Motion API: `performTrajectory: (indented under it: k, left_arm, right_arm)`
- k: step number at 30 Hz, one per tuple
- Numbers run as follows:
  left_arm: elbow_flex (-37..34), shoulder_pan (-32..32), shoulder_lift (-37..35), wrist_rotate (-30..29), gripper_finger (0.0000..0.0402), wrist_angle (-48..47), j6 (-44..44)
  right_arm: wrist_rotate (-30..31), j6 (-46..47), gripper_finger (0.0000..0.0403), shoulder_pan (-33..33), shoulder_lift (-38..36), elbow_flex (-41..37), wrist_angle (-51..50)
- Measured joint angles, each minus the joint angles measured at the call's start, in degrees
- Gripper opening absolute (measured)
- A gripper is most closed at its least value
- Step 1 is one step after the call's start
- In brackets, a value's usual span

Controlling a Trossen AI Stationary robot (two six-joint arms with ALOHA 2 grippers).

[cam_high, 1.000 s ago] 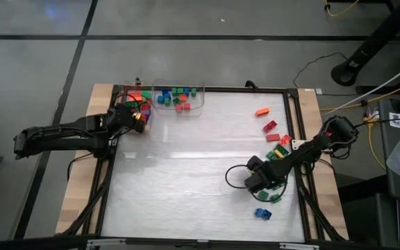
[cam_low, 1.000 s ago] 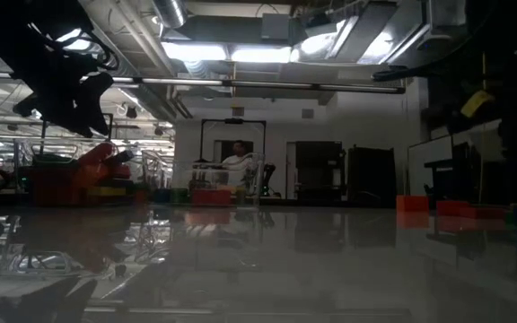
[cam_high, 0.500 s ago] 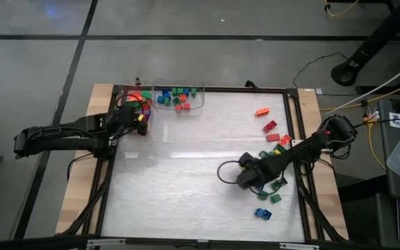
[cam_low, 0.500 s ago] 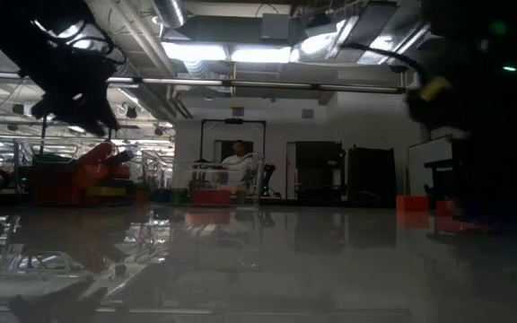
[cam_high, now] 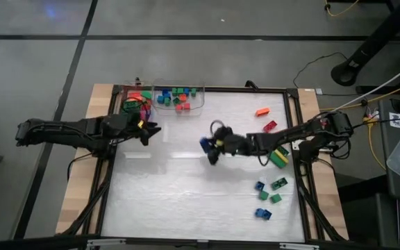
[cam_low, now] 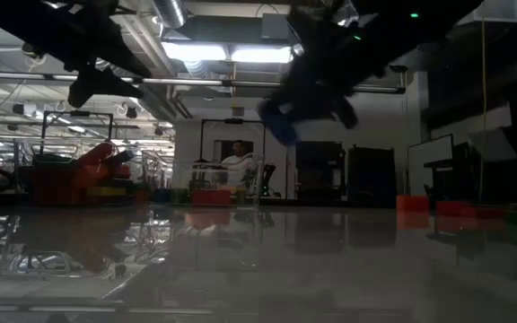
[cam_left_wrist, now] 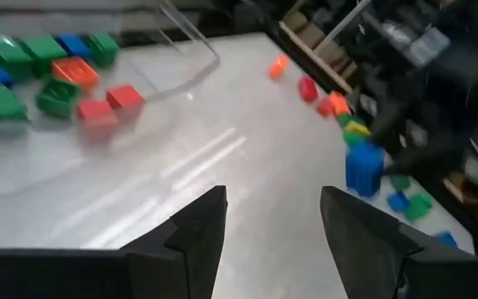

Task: Sort blocks by size
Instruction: Put the large blue game piece into the left transparent bin

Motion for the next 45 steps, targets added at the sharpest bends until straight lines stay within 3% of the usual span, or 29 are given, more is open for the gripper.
performTrajectory:
  k: [4,8,16,25,35,45]
  left_arm:
    - [0.0,-3.3,3.4,-0.1,0.0184,2.9,-1.5]
    - [0.0,-5.3,9.2,-1.1,0.0184,12.3,0.6]
    - [0.0,-6.2,24.4,-9.1,0.0184,35.0,6.8]
    - [0.7,-6.2,41.7,-10.0,0.0184,59.3,12.5]
    - [9.7,-6.1,53.9,-11.6,0.0184,62.8,20.9]
    - [13.3,-5.2,55.7,-16.2,0.0184,62.5,24.2]
  right_arm:
    - [0.5,-1.6,0.0138,-3.5,0.0,0.0,10.6]
    - [3.6,-1.6,0.0139,-5.9,0.0,0.1,15.7]
    - [16.0,-1.5,0.0139,-7.1,0.0,0.1,17.0]
    - [16.6,-1.4,0.014,-7.0,0.0,0.1,19.8]
    - [16.6,-1.4,0.014,-7.0,0.0,0.1,19.7]
    - [16.4,-1.4,0.014,-7.0,0.0,0.1,20.0]
